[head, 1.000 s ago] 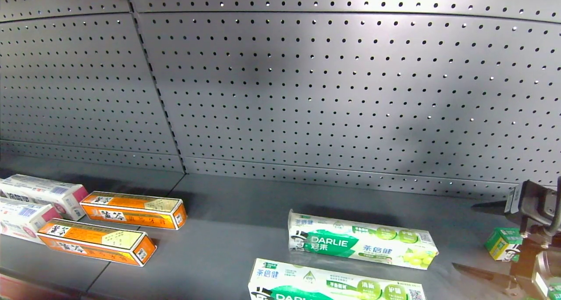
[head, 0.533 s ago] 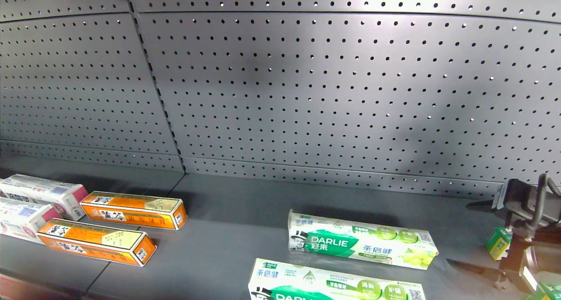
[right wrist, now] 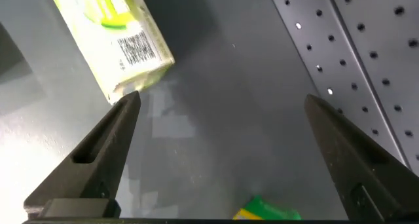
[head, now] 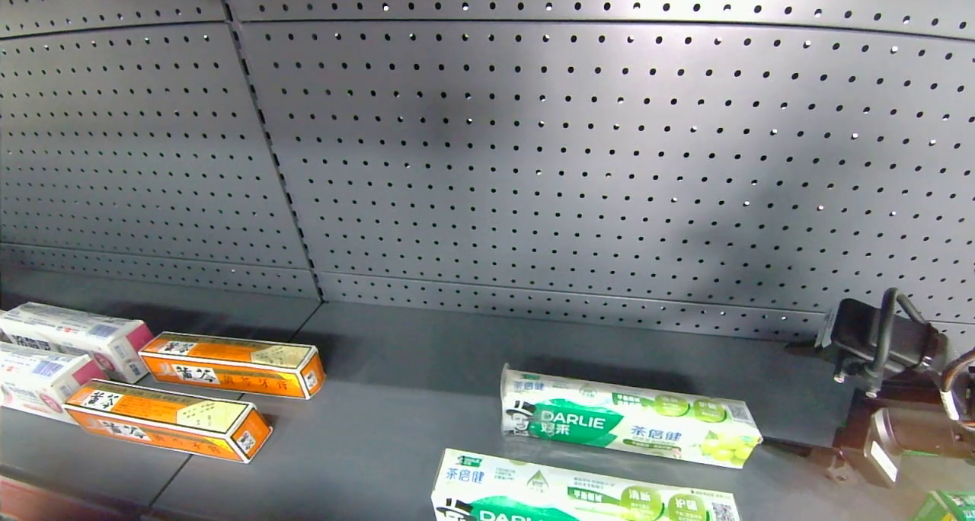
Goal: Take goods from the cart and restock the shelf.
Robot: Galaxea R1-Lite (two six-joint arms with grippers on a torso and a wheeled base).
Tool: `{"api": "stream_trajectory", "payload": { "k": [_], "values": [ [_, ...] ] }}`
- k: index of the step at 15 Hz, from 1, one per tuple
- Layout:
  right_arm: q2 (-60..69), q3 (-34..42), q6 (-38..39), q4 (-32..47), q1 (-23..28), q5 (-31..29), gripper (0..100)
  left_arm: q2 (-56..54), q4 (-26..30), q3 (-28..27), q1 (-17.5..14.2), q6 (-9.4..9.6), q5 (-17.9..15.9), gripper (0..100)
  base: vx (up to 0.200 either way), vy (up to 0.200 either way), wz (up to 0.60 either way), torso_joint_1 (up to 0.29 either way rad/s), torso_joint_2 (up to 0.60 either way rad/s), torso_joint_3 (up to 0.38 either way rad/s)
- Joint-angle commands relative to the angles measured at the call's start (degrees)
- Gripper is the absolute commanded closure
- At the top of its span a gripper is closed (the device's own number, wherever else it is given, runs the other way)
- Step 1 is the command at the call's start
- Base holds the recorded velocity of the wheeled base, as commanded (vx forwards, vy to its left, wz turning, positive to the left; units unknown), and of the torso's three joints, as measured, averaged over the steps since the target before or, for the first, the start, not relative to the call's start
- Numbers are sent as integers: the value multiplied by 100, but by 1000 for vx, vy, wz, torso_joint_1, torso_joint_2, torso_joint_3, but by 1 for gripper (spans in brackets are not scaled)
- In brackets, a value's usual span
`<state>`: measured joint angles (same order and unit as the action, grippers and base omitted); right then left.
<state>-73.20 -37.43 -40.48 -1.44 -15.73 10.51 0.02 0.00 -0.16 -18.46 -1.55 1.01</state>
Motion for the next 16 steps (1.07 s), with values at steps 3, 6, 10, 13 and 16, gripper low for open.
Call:
{"api": "stream_trajectory", "payload": {
  "k": [3, 6, 10, 13, 16],
  "values": [
    [-256, -125, -3, -6, -141, 4, 0, -2, 0, -2, 0, -3, 4, 0, 0, 0, 0, 0, 0, 0],
    [-335, -239, -3, -6, -238, 4, 0, -2, 0, -2, 0, -3, 4, 0, 0, 0, 0, 0, 0, 0],
    [-405, -309, -3, -58, -379, -93, 0, -2, 0, -2, 0, -3, 4, 0, 0, 0, 0, 0, 0, 0],
    [-414, -336, -3, -58, -405, -102, 0, -2, 0, -2, 0, -3, 4, 0, 0, 0, 0, 0, 0, 0],
    [-458, -353, 6, -102, -510, -102, 0, -2, 0, -2, 0, -3, 4, 0, 0, 0, 0, 0, 0, 0]
  ]
}}
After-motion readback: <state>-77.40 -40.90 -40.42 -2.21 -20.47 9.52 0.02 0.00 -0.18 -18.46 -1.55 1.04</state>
